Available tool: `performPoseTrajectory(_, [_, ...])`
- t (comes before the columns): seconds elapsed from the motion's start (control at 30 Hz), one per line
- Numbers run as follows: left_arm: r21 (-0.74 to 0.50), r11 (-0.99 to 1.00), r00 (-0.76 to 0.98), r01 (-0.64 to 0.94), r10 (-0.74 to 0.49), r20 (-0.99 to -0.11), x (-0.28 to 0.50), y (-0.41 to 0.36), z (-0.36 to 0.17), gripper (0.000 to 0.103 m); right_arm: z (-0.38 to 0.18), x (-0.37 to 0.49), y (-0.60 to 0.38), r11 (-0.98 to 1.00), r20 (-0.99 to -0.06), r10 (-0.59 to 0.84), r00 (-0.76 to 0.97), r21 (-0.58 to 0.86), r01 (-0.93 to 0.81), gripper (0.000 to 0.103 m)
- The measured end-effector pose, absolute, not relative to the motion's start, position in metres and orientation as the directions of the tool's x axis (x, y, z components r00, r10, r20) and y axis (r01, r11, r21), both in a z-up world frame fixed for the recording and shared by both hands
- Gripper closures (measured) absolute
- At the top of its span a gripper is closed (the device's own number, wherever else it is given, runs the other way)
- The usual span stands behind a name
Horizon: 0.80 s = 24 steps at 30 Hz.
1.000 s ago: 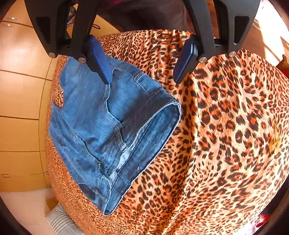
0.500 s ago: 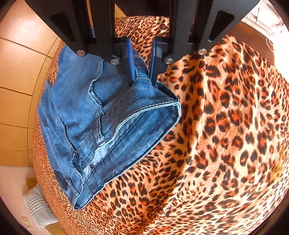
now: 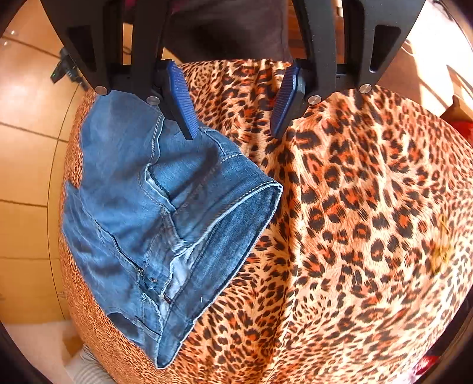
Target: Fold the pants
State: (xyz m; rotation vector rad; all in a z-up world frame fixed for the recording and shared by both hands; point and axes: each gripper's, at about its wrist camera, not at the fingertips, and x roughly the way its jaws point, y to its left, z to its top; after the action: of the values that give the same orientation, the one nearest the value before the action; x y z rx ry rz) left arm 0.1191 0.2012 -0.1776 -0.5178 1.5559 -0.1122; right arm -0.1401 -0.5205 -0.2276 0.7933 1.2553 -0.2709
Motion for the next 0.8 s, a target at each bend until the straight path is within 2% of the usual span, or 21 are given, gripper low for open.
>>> performPoseTrajectory(0.13, [-0.304, 0.941, 0.114, -0.147, -0.289, -0.951, 0.136, 0.201, -0.137, 0.052, -0.216, -0.105, -0.538, 0.708, -0.906, 0.214, 0.365, 0.402, 0.581, 0.051])
performPoseTrajectory(0.27, [-0.317, 0.936, 0.212, -0.151, -0.282, -0.936, 0.195, 0.189, -0.109, 0.035, -0.211, -0.035, -0.529, 0.753, -0.894, 0.239, 0.379, 0.417, 0.509, 0.051])
performPoseTrajectory(0.33, [-0.348, 0.922, 0.234, -0.167, -0.306, -0.923, 0.233, 0.178, -0.106, 0.033, -0.208, 0.007, -0.518, 0.777, -0.887, 0.253, 0.386, 0.424, 0.465, 0.047])
performPoseTrajectory(0.4, [-0.377, 0.909, 0.229, -0.179, -0.335, -0.914, 0.274, 0.165, -0.115, 0.033, -0.203, 0.051, -0.507, 0.799, -0.876, 0.278, 0.394, 0.439, 0.411, 0.041])
performPoseTrajectory(0.53, [-0.415, 0.878, 0.205, -0.240, -0.372, -0.905, 0.361, 0.149, -0.133, 0.033, -0.198, 0.130, -0.489, 0.841, -0.877, 0.288, 0.383, 0.423, 0.336, 0.038])
performPoseTrajectory(0.73, [-0.390, 0.867, 0.142, -0.310, -0.364, -0.921, 0.433, 0.138, -0.178, 0.033, -0.204, 0.212, -0.479, 0.879, -0.890, 0.277, 0.363, 0.388, 0.279, 0.037])
performPoseTrajectory(0.8, [-0.327, 0.896, 0.112, -0.300, -0.308, -0.945, 0.442, 0.132, -0.187, 0.034, -0.207, 0.234, -0.476, 0.897, -0.898, 0.264, 0.353, 0.363, 0.253, 0.037])
